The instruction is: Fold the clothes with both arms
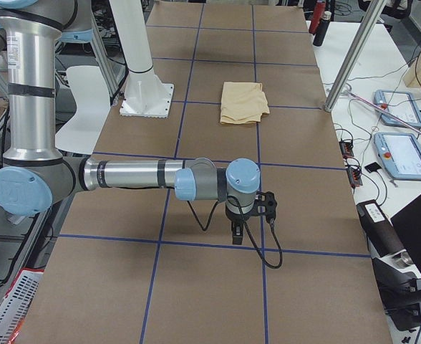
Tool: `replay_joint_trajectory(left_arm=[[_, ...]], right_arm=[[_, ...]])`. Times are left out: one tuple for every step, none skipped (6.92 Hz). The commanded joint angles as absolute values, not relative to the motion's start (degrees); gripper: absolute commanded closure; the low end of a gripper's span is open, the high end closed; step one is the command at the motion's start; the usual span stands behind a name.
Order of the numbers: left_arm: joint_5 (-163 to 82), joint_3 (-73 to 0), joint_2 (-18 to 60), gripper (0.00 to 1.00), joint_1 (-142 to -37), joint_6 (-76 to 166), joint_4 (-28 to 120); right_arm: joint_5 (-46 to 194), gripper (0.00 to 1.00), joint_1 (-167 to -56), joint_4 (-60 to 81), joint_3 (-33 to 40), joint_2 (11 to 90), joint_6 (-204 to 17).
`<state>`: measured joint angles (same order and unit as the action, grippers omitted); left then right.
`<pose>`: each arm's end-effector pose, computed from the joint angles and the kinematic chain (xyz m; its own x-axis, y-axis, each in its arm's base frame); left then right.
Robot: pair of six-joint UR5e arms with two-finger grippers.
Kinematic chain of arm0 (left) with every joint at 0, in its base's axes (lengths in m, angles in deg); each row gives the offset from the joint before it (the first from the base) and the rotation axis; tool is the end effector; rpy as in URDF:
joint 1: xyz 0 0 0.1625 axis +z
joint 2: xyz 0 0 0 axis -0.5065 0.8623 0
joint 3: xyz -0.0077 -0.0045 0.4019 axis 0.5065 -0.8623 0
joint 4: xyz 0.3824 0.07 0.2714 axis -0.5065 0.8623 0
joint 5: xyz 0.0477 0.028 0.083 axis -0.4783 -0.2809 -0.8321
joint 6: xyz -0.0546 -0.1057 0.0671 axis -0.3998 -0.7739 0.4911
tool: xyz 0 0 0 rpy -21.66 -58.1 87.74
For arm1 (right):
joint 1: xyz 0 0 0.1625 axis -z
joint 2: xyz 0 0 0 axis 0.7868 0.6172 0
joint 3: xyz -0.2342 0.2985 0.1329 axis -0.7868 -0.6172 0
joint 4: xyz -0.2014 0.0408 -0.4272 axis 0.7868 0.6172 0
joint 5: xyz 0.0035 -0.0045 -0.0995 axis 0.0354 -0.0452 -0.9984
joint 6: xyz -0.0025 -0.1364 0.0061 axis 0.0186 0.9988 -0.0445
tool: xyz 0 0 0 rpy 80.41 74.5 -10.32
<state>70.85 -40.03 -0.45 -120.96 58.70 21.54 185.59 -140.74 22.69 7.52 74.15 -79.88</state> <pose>-0.0450 -0.5497 0.6318 0.7297 0.0306 -0.6831 0.0238 0.9973 0.0701 0.0265 -0.5367 0.6278 0.7094 -0.0090 0.7047 -0.0185 0.9993 0.0313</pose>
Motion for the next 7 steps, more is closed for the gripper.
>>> replay_joint_trajectory(left_arm=[[70.9, -40.3, -0.5, 0.00, -121.0, 58.8, 21.5], [70.9, -41.1, -0.4, 0.00, -121.0, 58.6, 21.4], [70.9, -41.5, -0.4, 0.00, -121.0, 58.4, 21.5], [70.9, -42.1, -0.3, 0.00, -121.0, 58.4, 21.4], [71.0, -42.5, -0.3, 0.00, -121.0, 58.4, 21.4], [70.9, -42.5, -0.4, 0.00, -121.0, 58.5, 21.4], [71.0, -42.8, -0.4, 0.00, -121.0, 58.6, 21.4]], right_arm=[[185.7, 0.00, -140.7, 22.7, 7.7, 74.0, -79.9], [185.8, 0.00, -140.7, 22.6, 8.4, 73.9, -79.9], [185.7, 0.00, -140.7, 22.7, 8.2, 73.9, -79.9], [185.8, 0.00, -140.7, 22.6, 8.6, 73.8, -79.9], [185.8, 0.00, -140.7, 22.7, 8.5, 73.8, -79.9], [185.9, 0.00, -140.7, 22.7, 8.5, 74.0, -79.9], [186.0, 0.00, -140.7, 22.6, 8.9, 74.0, -79.9]])
